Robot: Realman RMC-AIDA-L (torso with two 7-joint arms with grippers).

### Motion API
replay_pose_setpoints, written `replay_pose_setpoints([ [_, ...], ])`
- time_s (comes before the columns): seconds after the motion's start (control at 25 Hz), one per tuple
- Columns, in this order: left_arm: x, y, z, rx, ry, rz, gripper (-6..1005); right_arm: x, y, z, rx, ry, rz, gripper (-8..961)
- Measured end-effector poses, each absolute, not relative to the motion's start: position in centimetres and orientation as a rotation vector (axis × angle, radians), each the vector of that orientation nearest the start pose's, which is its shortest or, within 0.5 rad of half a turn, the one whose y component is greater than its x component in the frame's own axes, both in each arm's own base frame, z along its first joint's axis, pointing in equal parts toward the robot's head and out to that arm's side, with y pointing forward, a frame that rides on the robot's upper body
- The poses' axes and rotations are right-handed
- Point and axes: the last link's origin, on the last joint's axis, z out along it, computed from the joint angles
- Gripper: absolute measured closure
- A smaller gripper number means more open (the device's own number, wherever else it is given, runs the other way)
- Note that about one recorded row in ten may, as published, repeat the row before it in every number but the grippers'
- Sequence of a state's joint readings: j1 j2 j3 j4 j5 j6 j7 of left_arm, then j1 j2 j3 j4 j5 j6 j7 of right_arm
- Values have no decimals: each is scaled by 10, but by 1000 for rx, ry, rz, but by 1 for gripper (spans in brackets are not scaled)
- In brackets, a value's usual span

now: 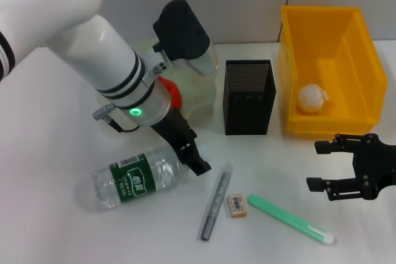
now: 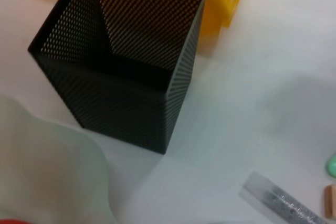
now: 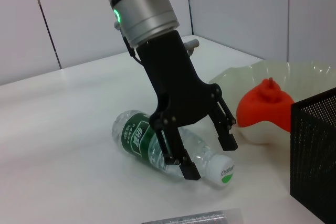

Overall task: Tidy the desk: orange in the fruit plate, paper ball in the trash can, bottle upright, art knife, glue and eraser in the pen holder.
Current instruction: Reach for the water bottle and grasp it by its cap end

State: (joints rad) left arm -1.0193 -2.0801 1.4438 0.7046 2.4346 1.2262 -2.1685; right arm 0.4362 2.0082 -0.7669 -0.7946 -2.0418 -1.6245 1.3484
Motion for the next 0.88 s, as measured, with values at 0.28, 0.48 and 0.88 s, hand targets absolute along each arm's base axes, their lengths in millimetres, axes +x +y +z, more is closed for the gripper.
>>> replay_pose_setpoints([
  [0.28, -142, 407, -84, -2854, -379, 556, 216, 289, 314, 34, -2797, 478, 469, 122],
  [0.48, -146, 408, -88, -2837, -354, 578, 216, 289, 315, 33, -2799, 476, 455, 121],
  [0.88, -147, 408, -88, -2837, -352, 578, 217, 289, 315, 31, -2800, 481, 457, 121],
])
